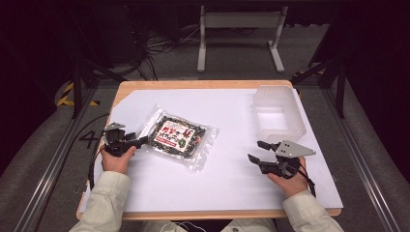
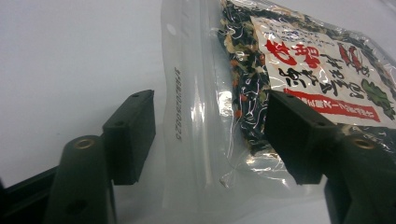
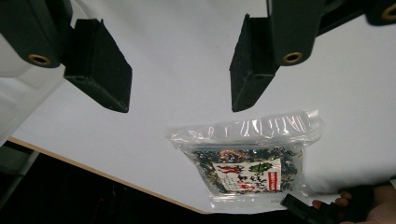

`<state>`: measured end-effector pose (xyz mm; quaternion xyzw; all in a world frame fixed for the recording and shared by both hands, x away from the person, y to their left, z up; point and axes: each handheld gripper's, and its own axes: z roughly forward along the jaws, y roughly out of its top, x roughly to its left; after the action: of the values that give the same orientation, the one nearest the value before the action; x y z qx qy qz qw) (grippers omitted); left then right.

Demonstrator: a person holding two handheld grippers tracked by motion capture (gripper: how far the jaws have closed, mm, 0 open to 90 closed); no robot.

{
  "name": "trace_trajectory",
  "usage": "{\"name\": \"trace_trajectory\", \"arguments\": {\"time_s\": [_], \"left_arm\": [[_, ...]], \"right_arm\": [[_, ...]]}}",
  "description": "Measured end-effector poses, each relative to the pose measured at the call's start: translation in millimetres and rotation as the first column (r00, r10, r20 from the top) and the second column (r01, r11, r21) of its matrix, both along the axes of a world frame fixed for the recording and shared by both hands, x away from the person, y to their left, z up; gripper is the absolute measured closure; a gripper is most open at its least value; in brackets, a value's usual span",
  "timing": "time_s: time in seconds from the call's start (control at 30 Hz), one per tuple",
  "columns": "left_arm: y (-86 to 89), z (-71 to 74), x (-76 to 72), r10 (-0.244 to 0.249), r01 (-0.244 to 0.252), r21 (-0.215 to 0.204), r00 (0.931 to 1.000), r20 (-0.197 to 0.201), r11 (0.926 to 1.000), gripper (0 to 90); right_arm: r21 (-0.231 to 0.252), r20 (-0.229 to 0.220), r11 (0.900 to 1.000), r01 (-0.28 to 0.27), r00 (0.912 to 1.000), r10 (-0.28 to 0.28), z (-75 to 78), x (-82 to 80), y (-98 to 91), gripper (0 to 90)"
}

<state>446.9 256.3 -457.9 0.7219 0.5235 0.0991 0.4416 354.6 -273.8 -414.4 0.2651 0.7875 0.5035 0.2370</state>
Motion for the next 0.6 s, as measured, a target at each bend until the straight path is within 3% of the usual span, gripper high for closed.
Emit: {"name": "trace_trajectory", "arguments": {"time_s": [0.23, 0.33, 0.6], "left_arm": [[1.4, -1.1, 0.5, -0.003, 0.002, -0.018, 0.9992, -0.041, 0.9998, 45.3], [1.2, -0.9, 0.7, -0.028, 0.025, -0.047, 0.9975, -0.064, 0.9986, 47.3], [0.0, 0.6, -1.2, -0.034, 0.031, -0.043, 0.9963, -0.079, 0.9986, 63.4]], "right_arm": [[-0.012, 0.003, 0.9999, -0.005, 1.0000, 0.005, -0.3, -0.2, 0.8, 40.7], [-0.022, 0.000, 0.9998, -0.004, 1.0000, 0.004, -0.8, -0.2, 1.1, 41.3], [-0.024, 0.003, 0.9997, -0.008, 1.0000, 0.008, -0.6, -0.4, 1.5, 41.5]]}}
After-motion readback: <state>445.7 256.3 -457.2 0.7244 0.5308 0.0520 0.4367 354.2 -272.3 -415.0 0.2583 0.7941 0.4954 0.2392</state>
